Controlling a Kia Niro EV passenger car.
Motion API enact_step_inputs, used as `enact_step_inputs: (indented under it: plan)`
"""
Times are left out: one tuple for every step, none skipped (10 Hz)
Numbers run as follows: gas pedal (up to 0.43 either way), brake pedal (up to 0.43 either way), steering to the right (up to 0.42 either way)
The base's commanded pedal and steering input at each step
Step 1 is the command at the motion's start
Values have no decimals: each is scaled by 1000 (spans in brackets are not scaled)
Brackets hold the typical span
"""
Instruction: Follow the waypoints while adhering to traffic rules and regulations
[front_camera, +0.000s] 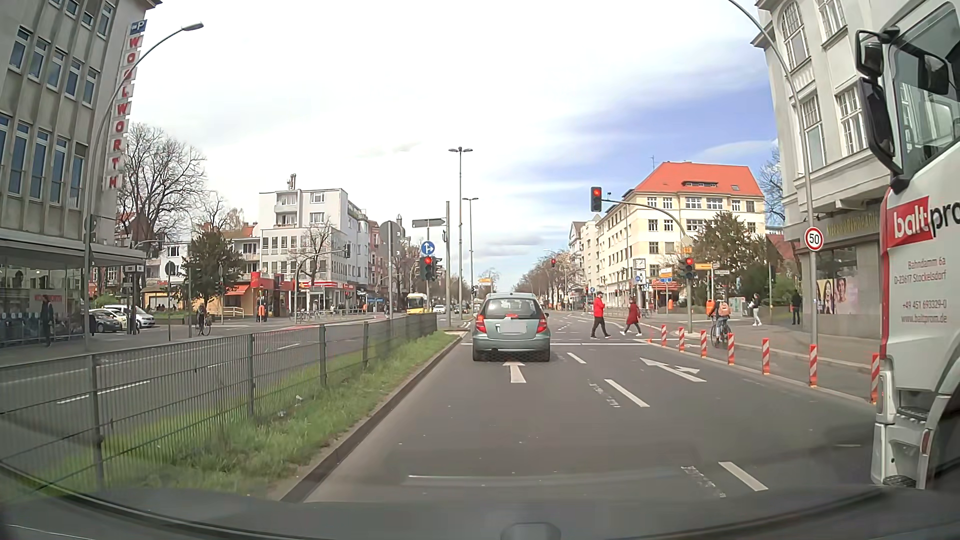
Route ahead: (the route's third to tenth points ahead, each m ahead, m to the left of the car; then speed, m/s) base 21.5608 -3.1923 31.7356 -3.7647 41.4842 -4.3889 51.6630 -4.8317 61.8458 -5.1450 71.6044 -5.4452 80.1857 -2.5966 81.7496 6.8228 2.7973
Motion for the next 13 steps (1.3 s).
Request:
enact_step_inputs:
  plan:
    - [0,0,-3]
    - [0,0,-3]
    - [0,0,-3]
    - [0,0,-3]
    - [0,0,-3]
    - [0,0,-3]
    - [0,0,-3]
    - [0,0,-3]
    - [0,0,-3]
    - [0,0,0]
    - [0,0,7]
    - [0,0,13]
    - [0,0,15]
